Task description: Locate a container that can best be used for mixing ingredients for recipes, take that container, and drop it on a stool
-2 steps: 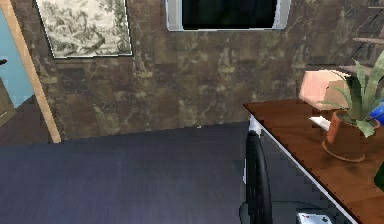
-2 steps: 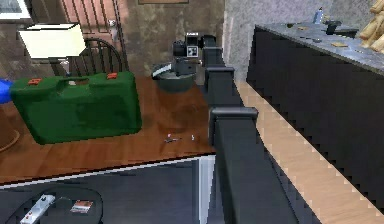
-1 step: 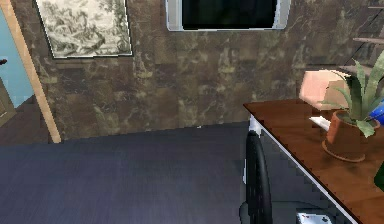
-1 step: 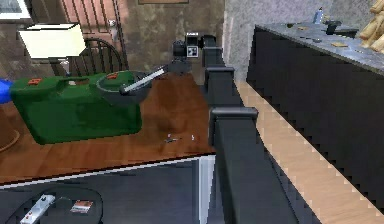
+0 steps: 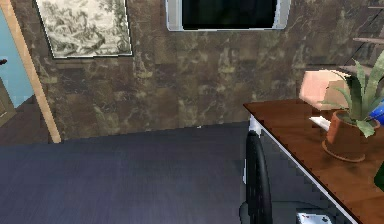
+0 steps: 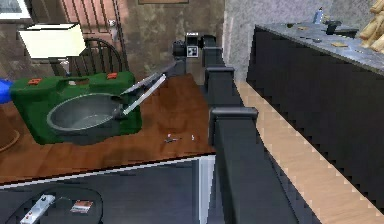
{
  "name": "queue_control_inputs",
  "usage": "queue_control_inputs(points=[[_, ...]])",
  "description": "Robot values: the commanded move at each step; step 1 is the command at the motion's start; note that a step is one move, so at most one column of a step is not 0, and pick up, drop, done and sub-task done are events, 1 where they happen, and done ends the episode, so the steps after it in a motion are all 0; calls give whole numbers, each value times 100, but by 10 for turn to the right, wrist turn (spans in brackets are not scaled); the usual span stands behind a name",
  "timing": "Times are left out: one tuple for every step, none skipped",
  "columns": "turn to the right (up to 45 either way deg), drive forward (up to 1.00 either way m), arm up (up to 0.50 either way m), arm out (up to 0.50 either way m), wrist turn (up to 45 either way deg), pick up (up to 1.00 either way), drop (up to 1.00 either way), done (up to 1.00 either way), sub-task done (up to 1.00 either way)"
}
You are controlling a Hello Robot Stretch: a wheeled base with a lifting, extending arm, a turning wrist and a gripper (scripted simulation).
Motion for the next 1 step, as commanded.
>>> queue_control_inputs(points=[[0,0,0,0,-180,0,0,0,0]])
